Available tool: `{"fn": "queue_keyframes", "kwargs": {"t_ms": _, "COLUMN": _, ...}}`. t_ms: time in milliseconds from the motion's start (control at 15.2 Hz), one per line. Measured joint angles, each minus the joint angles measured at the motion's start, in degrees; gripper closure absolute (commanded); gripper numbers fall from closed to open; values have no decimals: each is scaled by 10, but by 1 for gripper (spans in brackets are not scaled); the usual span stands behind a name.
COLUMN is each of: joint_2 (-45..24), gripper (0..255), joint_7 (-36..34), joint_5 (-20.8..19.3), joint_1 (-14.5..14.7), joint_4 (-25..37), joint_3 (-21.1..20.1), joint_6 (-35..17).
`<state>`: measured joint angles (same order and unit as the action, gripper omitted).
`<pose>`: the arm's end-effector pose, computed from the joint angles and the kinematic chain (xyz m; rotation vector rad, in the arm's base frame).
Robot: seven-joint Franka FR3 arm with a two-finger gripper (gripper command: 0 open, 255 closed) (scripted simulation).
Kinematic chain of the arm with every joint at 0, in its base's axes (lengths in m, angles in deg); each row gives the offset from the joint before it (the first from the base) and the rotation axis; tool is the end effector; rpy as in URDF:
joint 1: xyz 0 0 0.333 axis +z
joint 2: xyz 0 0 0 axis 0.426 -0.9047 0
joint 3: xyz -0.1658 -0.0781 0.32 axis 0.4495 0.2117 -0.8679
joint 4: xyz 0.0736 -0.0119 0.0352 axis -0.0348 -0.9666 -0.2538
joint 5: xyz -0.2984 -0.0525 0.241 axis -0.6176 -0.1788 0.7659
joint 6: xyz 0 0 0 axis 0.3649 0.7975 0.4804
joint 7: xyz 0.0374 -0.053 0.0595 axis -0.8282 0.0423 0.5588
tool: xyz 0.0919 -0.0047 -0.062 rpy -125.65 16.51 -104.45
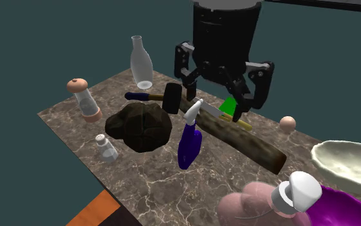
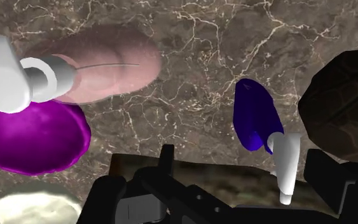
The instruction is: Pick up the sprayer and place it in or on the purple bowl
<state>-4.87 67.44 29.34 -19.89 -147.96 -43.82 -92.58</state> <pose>0.3710 0.1398 0.5270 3.1122 0.2306 0.0557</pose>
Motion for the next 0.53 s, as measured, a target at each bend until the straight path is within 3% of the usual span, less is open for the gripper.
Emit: {"fn": "queue_keyframes", "kwargs": {"t_ms": 528, "joint_2": -123, "gripper": 0, "joint_7": -80, "joint_5": -8, "joint_1": 13, "joint_4": 42, "joint_3": -58, "joint_6": -74}}
